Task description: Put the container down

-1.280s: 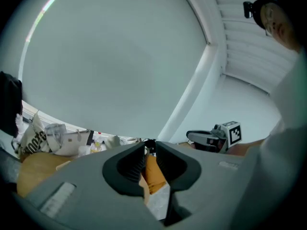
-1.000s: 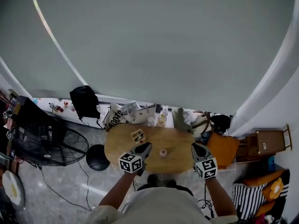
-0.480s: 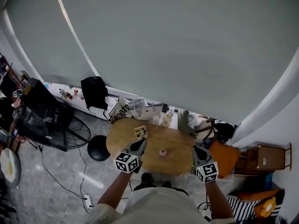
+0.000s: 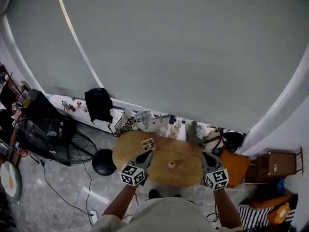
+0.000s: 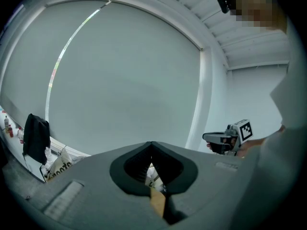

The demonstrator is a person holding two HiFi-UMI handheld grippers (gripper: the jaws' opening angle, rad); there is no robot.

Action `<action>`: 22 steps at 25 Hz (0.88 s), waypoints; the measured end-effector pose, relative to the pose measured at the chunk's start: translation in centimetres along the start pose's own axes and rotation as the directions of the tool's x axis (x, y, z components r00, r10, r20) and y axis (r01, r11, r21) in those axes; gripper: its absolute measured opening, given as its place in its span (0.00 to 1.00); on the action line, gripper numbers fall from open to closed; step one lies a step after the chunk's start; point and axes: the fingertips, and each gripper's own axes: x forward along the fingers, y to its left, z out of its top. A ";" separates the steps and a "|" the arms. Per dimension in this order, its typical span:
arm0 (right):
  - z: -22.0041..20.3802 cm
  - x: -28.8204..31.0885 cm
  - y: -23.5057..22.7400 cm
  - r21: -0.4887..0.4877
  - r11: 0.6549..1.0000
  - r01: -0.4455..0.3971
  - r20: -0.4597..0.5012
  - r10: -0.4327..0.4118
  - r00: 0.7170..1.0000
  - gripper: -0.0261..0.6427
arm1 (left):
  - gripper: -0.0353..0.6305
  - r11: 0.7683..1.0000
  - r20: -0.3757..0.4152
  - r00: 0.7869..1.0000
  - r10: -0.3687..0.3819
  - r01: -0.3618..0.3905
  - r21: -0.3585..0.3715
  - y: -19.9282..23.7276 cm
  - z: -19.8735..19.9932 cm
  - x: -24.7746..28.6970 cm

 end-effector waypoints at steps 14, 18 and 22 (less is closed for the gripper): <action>0.9 0.5 2.4 -0.017 1.000 0.024 0.012 -0.024 1.000 0.04 | 0.08 0.999 0.011 0.999 -0.049 0.049 -0.004 0.8 0.9 0.1; 1.0 0.3 2.6 -0.016 1.000 0.027 0.010 -0.027 1.000 0.04 | 0.08 0.999 0.010 0.999 -0.052 0.052 -0.006 0.7 1.1 -0.1; 1.1 0.4 2.5 -0.010 0.999 0.032 0.007 -0.032 0.999 0.04 | 0.08 0.999 0.006 0.999 -0.053 0.054 -0.008 0.8 1.4 0.1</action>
